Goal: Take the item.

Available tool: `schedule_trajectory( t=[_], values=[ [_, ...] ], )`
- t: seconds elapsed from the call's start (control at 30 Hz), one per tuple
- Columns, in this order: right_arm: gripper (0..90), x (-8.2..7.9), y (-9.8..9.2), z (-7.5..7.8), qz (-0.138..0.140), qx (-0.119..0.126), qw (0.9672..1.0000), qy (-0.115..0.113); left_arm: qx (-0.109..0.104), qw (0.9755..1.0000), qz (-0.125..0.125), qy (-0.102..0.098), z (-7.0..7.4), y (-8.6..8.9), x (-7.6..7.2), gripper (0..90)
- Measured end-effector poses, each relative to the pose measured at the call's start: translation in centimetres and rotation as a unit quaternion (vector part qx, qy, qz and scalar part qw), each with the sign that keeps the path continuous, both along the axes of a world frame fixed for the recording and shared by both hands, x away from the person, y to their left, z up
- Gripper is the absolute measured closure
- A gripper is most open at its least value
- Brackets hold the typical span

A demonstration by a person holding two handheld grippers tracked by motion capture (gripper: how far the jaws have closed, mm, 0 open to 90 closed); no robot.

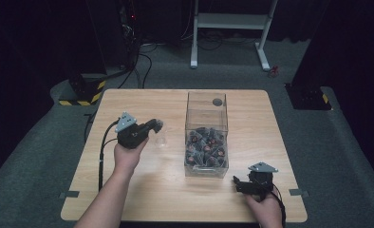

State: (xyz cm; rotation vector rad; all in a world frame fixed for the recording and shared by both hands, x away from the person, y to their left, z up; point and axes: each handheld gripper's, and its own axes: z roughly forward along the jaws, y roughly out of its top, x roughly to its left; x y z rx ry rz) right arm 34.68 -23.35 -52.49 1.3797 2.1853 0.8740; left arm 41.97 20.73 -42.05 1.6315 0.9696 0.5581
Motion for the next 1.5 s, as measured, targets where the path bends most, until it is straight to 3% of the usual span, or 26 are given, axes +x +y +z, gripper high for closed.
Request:
schedule_trajectory(
  t=[0.63, 1.1, 1.37, 1.5],
  values=[
    [8.6, 0.0, 0.0, 0.0, 0.0, 0.0, 1.0, 0.0, 0.009, 0.9998, 0.012, 0.015, -1.1, 0.1, 1.3, 90.0],
    [8.6, 0.0, 0.0, 0.0, 0.001, 0.0, 1.0, -0.001, 0.022, 0.9985, 0.021, 0.045, -2.8, 0.2, 2.0, 90.0],
    [8.6, 0.0, 0.0, 0.0, 0.002, 0.0, 1.0, -0.001, 0.025, 0.9983, 0.017, 0.051, -3.3, 0.1, 2.1, 89.8],
    [8.6, 0.0, 0.0, 0.0, 0.002, -0.001, 1.0, -0.001, 0.02, 0.9983, 0.015, 0.052, -3.3, 0.0, 2.1, 76.6]
  ],
)
